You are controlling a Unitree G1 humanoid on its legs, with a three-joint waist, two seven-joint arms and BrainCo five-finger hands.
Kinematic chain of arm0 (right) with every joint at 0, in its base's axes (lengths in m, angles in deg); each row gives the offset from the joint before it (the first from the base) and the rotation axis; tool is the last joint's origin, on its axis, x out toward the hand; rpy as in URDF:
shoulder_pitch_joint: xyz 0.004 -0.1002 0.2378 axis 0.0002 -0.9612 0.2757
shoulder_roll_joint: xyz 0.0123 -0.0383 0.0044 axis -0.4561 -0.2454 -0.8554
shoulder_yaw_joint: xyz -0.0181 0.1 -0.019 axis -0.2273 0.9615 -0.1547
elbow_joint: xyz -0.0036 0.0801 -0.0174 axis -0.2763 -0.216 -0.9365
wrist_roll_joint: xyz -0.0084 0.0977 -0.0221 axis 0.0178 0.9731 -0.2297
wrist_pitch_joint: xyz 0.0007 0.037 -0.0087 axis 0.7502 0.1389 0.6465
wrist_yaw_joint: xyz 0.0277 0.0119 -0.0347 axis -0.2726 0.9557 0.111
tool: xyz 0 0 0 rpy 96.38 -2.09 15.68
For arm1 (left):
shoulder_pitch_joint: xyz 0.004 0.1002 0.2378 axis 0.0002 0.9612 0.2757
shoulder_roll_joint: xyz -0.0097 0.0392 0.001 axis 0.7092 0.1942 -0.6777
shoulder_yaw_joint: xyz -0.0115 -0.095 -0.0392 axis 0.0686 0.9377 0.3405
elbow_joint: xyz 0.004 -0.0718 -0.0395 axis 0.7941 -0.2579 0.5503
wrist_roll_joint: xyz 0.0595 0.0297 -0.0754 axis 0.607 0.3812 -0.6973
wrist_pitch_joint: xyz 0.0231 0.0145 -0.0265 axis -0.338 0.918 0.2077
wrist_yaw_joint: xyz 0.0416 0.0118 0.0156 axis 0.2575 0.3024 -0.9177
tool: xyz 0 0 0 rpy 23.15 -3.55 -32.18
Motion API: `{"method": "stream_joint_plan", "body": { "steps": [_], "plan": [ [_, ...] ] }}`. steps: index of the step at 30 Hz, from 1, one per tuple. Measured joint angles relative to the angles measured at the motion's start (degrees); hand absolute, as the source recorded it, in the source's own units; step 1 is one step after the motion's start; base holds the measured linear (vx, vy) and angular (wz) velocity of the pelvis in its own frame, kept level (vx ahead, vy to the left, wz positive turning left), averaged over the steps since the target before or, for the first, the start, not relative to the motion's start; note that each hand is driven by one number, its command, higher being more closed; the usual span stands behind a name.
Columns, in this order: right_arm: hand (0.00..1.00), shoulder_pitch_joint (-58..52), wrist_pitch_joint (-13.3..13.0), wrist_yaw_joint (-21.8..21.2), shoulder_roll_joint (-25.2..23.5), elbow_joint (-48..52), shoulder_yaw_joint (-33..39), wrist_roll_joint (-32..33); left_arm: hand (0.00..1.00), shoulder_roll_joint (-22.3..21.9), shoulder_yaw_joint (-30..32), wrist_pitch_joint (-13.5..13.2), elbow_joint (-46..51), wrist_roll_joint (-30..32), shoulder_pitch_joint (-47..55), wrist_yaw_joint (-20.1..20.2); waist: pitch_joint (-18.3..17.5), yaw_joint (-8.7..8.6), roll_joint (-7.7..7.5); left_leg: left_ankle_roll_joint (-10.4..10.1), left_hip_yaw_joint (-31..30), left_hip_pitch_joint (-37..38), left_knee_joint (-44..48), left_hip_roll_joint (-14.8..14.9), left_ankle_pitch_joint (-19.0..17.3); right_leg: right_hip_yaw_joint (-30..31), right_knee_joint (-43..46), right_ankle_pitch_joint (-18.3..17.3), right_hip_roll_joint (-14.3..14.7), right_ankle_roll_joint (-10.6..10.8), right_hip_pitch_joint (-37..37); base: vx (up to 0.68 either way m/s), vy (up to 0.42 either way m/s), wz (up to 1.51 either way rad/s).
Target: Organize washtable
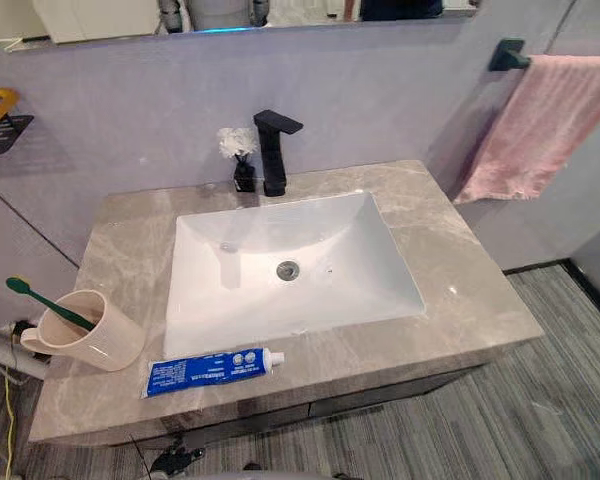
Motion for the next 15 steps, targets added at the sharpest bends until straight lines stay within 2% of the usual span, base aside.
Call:
{"method": "stream_joint_plan", "body": {
  "steps": [5, 6, 9, 11, 13, 15],
  "plan": [
    [0.0, -1.4, 0.3, 0.0, 1.7, 0.0, 9.8, 5.8, 0.0, -0.2, -0.9, -0.3, 0.0, 0.7, 0.1, 0.3, -0.2, -0.01, 0.6, -0.3, 0.1, -0.4, -0.3, -0.3, -0.2, -0.1, -0.1, 0.1, 0.0, 0.2, -0.5, -0.1, -0.01, -0.01],
    [0.0, -1.1, 0.4, 0.0, 3.1, 0.0, 16.4, 8.0, 0.0, -0.1, -0.8, -0.4, 0.2, 1.2, 0.3, 0.7, -0.3, -0.01, 0.83, -0.3, 0.0, -0.7, -0.3, -0.6, -0.2, 0.0, -0.1, 0.1, -0.2, 0.1, -0.8, -0.03, 0.003, 0.0],
    [0.0, -0.6, 0.5, 0.2, 5.6, 0.0, 25.2, 10.9, 0.0, 0.2, -0.6, -0.5, 0.5, 1.6, 0.6, 1.3, -0.4, -0.06, 0.68, -0.3, 0.0, -1.2, -0.3, -0.8, -0.2, -0.1, -0.3, 0.1, -0.3, 0.2, -1.2, 0.0, 0.0, 0.0],
    [0.0, 1.0, 0.5, 0.6, 9.9, 0.0, 33.2, 13.6, 0.0, 0.8, 0.0, -0.9, 0.5, 2.1, 1.3, 1.4, -0.8, -1.52, -0.02, -0.1, -0.5, -2.2, -0.3, -0.9, -0.2, -0.2, -0.2, 0.6, -0.3, 0.8, -2.0, 0.06, -0.013, 0.04],
    [0.0, 2.3, -0.3, 2.7, 13.7, 0.6, 37.2, 15.5, 0.0, 0.8, 2.2, -0.9, 0.4, 2.9, 1.6, 1.4, -1.2, -2.27, -0.8, 0.2, -0.6, -2.9, -0.2, -1.1, 0.0, -0.2, -0.5, 0.9, -0.1, 0.8, -2.0, 0.12, -0.019, 0.04],
    [0.0, 3.0, -0.6, 4.7, 15.8, 4.2, 37.9, 16.3, 0.0, 0.8, 3.7, -0.9, 0.3, 3.0, 2.0, 1.3, -1.5, -2.98, -1.35, 0.3, -1.2, -3.2, 0.0, -1.0, 0.0, -0.7, -0.4, 1.0, 0.0, 0.9, -2.1, 0.11, -0.027, 0.12]
  ]
}}
